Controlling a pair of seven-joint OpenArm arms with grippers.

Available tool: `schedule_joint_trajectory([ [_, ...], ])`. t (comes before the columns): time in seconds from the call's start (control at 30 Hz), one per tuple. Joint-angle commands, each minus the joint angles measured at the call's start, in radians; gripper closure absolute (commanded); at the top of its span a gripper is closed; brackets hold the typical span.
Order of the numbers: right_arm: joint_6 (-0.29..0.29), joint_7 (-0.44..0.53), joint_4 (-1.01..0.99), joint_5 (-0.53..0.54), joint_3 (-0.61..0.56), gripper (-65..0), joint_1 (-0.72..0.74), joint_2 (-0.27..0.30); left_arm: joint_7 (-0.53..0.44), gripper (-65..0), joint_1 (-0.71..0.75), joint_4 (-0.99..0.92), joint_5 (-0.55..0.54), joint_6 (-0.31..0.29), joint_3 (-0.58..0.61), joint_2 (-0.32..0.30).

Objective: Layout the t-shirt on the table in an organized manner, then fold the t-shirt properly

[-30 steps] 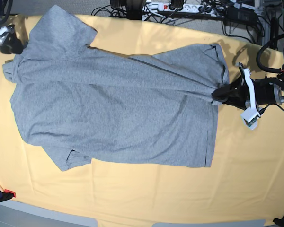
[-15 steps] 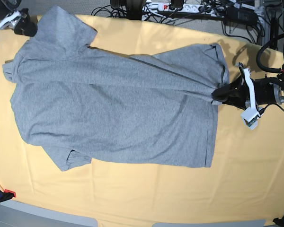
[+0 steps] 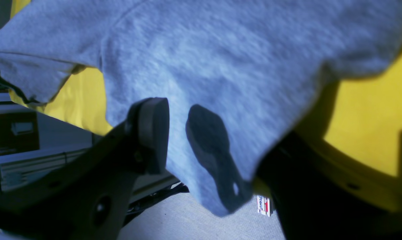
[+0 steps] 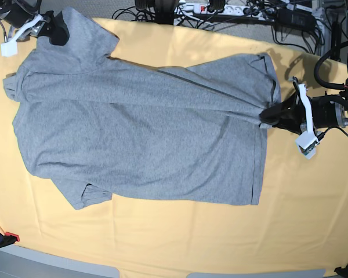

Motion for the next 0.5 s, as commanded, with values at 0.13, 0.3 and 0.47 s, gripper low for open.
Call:
schedule_joint_trajectory([
  [0.13,0.005,0.022,0.011,0.006,0.004,-23.9,-0.005,0.012,-0.023,0.0,-0.014,0.011,-0.020,-0.005,-0.012,-0.020],
  [0.3,0.005,0.022,0.011,0.007,0.005,0.0,-0.005,0.015,-0.023,0.0,-0.014,0.011,-0.020,-0.005,-0.012,-0.020],
  [0.47,0.005,0.014,0.018,0.065,0.010,0.0,-0.005,0.048,-0.023,0.0,-0.014,0.011,-0.019,-0.005,-0.012,-0.020],
])
